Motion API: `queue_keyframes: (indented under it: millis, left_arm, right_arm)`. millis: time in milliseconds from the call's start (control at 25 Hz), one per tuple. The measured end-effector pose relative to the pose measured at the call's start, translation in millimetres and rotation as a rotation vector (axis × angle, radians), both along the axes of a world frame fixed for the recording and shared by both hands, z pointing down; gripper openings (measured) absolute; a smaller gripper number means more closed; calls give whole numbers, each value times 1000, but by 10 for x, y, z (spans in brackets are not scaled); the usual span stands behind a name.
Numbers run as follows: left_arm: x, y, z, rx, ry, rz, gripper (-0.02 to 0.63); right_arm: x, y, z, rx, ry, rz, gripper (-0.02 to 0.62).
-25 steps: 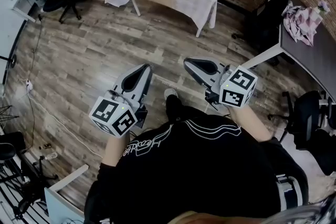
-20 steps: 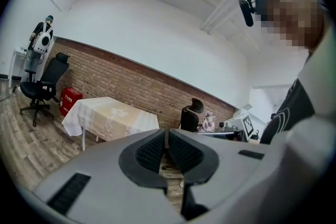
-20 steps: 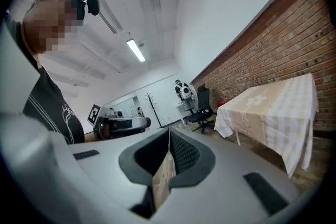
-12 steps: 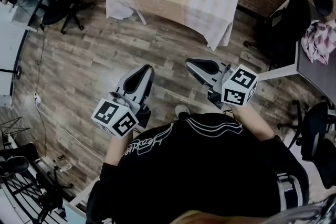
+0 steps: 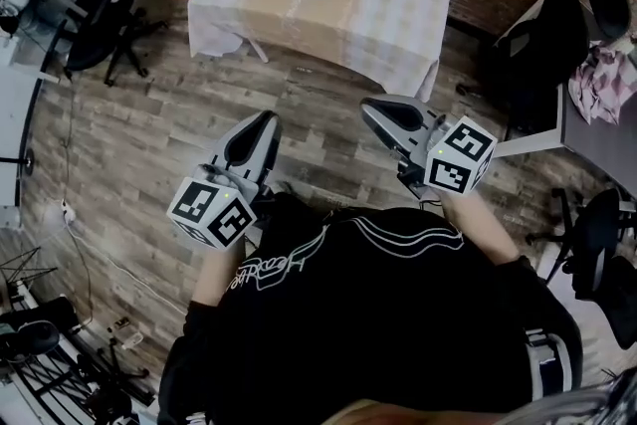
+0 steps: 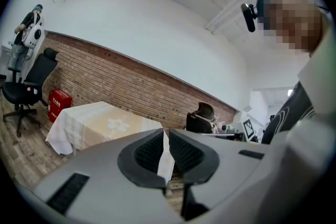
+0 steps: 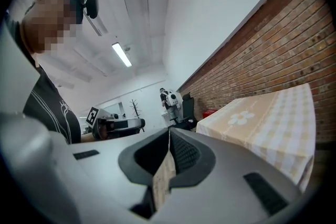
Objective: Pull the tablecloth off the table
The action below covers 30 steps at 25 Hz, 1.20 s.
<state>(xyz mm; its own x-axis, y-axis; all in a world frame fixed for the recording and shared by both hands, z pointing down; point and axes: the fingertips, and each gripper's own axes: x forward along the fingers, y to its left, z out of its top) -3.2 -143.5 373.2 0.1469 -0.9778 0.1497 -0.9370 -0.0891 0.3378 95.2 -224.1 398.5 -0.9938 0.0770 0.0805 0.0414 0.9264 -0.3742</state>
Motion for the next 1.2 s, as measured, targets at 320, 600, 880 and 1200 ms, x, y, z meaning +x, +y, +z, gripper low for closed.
queue_keyframes:
  millis: [320,600,880,1200]
  left_arm:
    - [-532,-476,58,-4,12,107,20]
    - [-1250,-853,117,-54,1,196,49]
    - [-2050,-1127,362,-127,-31,240,113]
    - [-2860,-1421,754,-176,-67,233,180]
  right_arm:
    - [-253,-509,41,-7,27,180,-2]
    - [-523,-922,42,-53,48,378,-2]
    - [-767,-1077,176,-56,103,541,-2]
    - [-785,-1225,553,-130,158,669,75]
